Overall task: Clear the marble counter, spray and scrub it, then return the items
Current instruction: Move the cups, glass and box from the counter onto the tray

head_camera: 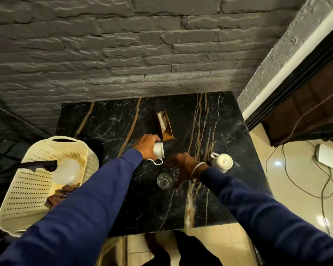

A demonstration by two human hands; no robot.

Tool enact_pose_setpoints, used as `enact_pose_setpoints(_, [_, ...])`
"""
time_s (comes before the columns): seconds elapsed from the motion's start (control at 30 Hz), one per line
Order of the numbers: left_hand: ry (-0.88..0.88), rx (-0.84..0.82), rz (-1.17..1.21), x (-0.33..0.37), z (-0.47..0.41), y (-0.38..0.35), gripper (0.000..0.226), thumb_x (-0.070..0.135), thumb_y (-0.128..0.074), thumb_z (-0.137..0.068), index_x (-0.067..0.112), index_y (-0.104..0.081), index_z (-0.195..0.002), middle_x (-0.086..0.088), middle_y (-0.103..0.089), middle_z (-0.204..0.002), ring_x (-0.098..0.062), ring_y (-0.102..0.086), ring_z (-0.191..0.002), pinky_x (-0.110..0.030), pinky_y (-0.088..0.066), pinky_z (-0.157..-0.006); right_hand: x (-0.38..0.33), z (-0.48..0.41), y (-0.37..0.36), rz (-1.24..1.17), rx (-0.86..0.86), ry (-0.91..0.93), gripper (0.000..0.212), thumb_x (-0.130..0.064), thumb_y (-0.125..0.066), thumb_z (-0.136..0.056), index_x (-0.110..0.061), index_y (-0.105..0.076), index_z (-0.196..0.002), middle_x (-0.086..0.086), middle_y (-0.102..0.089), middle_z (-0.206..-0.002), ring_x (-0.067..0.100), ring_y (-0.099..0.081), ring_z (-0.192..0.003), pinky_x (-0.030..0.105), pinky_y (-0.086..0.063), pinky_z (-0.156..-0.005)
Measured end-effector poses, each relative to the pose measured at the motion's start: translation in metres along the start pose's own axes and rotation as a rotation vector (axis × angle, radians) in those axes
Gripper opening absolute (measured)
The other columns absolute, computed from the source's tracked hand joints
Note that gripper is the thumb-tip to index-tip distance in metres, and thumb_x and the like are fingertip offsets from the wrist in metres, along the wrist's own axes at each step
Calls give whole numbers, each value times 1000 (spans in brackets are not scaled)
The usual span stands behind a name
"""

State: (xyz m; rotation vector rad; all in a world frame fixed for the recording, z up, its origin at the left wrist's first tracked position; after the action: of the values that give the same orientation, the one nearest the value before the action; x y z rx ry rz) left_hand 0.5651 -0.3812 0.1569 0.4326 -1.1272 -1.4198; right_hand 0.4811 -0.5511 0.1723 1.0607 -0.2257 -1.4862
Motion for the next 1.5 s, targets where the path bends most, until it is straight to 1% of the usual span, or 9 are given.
enact_pose_setpoints(0.13, [21,17,-61,-5,-12,-21,82,31,-94,-50,16,-60,-124,-10,-67,-121,-32,-65,-107,-44,-55,-90,3,-12,-34,1,44,91,87,-33,-92,-51,-21,-53,-129,2,-60,-128,20,-56,-118,29,-43,-100])
enact_pose_setpoints(0.43, [122,231,150,-11,-19,-27,80,40,-94,-47,12,-67,-117,-10,-70,-114,-28,-63,-107,-35,-52,-92,14,-26,-49,-21,154,227,35,-37,-72,-70,-23,-64,-101,0,-71,-101,21,-67,-96,40,-54,-83])
enact_pose_setpoints(0.67, [272,726,546,-25,81,-2,71,39,-95,-45,24,-62,-106,7,-70,-98,-11,-65,-89,-21,-51,-77,-22,-26,-27,116,145,314,42,-48,-71,-57,-23,-65,-90,-4,-71,-89,19,-67,-83,34,-55,-77])
enact_pose_setpoints(0.9, [378,1224,534,-49,257,-39,68,36,-95,-50,15,-68,-108,12,-65,-103,8,-52,-99,3,-36,-90,-103,-33,-24,203,120,536,34,-38,-75,-52,-26,-64,-83,-13,-68,-77,5,-59,-67,13,-44,-64])
enact_pose_setpoints(1.03, [527,1218,600,-79,355,-99,69,42,-91,-54,30,-60,-115,16,-67,-112,-1,-64,-101,-5,-44,-91,-181,-26,-63,227,15,755,36,-37,-76,-54,-24,-67,-87,-10,-69,-84,5,-60,-77,16,-44,-70])
enact_pose_setpoints(1.13, [669,1256,654,-95,411,-141,71,39,-94,-54,27,-62,-116,20,-67,-112,-3,-67,-100,-17,-52,-88,-234,-15,-102,238,-48,825,38,-39,-79,-52,-28,-65,-86,-15,-66,-78,7,-64,-76,8,-38,-59])
enact_pose_setpoints(1.27, [866,1337,771,-115,473,-191,69,36,-94,-56,22,-62,-116,15,-68,-113,-2,-65,-102,-16,-51,-88,-306,-8,-173,253,-244,973,47,-38,-73,-55,-24,-65,-99,-6,-73,-93,10,-67,-84,26,-54,-74])
enact_pose_setpoints(1.43, [1043,1382,883,-152,514,-253,70,36,-93,-57,19,-61,-117,10,-61,-119,1,-56,-112,-13,-43,-97,-365,-18,-251,313,-203,938,60,-41,-73,-51,-26,-63,-108,1,-73,-100,23,-69,-92,30,-55,-78])
enact_pose_setpoints(1.5, [1108,1404,952,-176,523,-282,71,43,-92,-54,24,-60,-114,-1,-56,-122,-11,-53,-120,-19,-40,-105,-385,-33,-283,332,-159,913,60,-35,-78,-50,-19,-65,-107,4,-73,-98,27,-68,-90,29,-52,-78])
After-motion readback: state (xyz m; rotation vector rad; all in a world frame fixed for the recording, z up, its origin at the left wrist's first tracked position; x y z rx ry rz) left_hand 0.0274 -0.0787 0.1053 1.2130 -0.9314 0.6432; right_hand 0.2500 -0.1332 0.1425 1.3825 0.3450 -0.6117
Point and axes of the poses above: each hand's wrist, its own z-axis away from the middle knuckle, its own y-axis out of the back of the hand, x = y × z, the point moved 1 cm from there along -z, towards the middle knuckle
